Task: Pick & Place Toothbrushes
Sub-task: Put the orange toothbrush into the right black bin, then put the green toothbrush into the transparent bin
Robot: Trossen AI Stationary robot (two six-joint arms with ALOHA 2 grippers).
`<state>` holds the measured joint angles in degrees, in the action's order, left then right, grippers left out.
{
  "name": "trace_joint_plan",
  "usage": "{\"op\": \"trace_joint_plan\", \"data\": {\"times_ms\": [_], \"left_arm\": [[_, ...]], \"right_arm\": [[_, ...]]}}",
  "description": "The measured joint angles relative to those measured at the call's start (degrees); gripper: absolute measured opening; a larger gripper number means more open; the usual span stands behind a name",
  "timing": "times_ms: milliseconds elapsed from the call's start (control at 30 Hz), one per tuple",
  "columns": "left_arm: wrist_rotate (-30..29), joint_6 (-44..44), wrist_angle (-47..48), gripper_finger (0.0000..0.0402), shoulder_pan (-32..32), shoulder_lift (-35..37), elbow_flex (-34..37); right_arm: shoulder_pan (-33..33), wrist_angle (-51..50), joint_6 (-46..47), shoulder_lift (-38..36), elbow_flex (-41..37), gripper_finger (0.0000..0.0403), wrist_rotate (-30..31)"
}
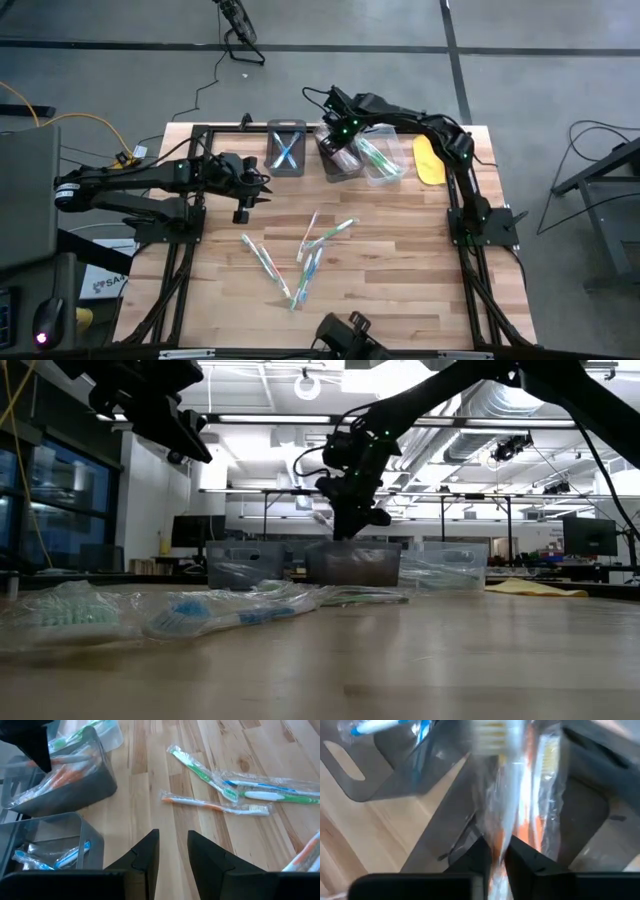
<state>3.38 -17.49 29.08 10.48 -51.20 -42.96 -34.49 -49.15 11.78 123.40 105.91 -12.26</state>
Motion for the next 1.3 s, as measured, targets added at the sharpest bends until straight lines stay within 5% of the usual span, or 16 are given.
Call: {"op": "trace_joint_plan", "data": {"times_ms": [467,733,1000,1300], "left_arm": [[-0.02,-0.01,1.20,0.0097,0.00,0.00,0.00],[-0.04,0.01,3.95,0.0097,0.00,0.00,0.00],[-0.02,1.40,8.89,0.0097,0.00,0.00,0.00],[0.03,3.97,12.05,0.0097,-0.01,0.00,0.00]], "right_arm": [[0.75,-1.83,-1.42,-4.06,0.02,0.0223,2.62],[4.53,-7.42,-2.08,-9.61,0.02,0.0218,5.33],[18.88,-13.99,-9.89,-11.14,-0.27,0.0205,12.03],[32.29,-6.70,-13.16,-11.20,-12.10,0.0203,13.48]]}}
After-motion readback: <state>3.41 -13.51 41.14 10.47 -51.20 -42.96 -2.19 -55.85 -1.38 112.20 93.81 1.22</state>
